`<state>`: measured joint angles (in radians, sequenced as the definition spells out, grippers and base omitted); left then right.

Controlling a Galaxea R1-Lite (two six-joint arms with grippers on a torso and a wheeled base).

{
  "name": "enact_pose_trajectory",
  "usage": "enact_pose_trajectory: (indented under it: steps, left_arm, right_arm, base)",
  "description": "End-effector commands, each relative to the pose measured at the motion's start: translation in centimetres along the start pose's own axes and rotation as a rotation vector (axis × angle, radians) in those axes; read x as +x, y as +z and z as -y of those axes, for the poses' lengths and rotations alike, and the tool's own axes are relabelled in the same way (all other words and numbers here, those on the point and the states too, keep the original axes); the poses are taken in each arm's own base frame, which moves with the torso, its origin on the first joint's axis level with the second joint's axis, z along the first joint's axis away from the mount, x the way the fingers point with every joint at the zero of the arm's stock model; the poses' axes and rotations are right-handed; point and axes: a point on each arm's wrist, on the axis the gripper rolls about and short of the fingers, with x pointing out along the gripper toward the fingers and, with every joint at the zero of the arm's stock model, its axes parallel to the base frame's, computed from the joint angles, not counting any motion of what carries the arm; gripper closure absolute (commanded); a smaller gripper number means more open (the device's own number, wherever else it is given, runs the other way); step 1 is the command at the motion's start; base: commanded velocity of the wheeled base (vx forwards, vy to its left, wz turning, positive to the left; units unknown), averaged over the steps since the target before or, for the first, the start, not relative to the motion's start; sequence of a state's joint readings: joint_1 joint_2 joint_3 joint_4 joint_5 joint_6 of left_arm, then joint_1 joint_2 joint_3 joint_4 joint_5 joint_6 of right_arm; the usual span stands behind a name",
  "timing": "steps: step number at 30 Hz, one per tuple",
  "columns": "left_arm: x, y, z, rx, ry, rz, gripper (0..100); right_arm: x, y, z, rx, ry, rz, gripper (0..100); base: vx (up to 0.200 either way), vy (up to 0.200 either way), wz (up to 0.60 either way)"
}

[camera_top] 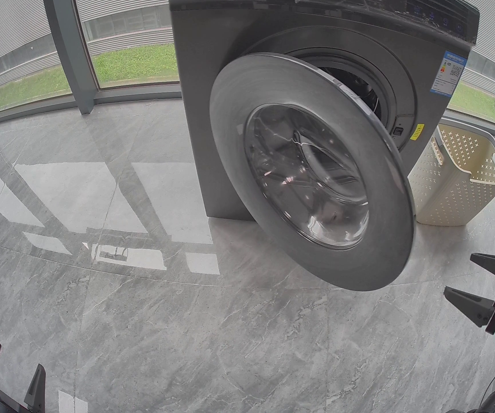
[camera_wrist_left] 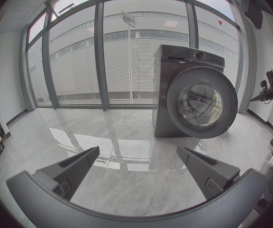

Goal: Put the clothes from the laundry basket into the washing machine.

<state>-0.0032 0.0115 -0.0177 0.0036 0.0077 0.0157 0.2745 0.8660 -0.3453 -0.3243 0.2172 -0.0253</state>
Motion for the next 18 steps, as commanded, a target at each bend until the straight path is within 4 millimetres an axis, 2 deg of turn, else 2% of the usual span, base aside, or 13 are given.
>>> enact_pose_trajectory:
  steps: [1,7,13,18]
  left_arm:
    - [0.1,-0.5,0.0,0.000,0.000,-0.007,0]
    - [0.1,-0.5,0.0,0.000,0.000,-0.007,0]
    - [0.1,-0.5,0.0,-0.005,0.000,-0.007,0]
    - [0.1,-0.5,0.0,-0.014,-0.009,-0.007,0]
  right_arm:
    - [4.6,1.6,-0.4,0.034,0.090,-0.067,0]
    - [7.6,2.5,-1.0,0.112,0.125,-0.088,0]
    - [11.0,2.3,-1.8,0.121,0.113,-0.087,0]
    - [12.1,2.5,-2.6,0.107,0.098,-0.037,0]
  base:
    - [0.000,0.000,0.00]
    - [0.000,0.000,0.00]
    - [0.000,0.000,0.00]
    - [0.000,0.000,0.00]
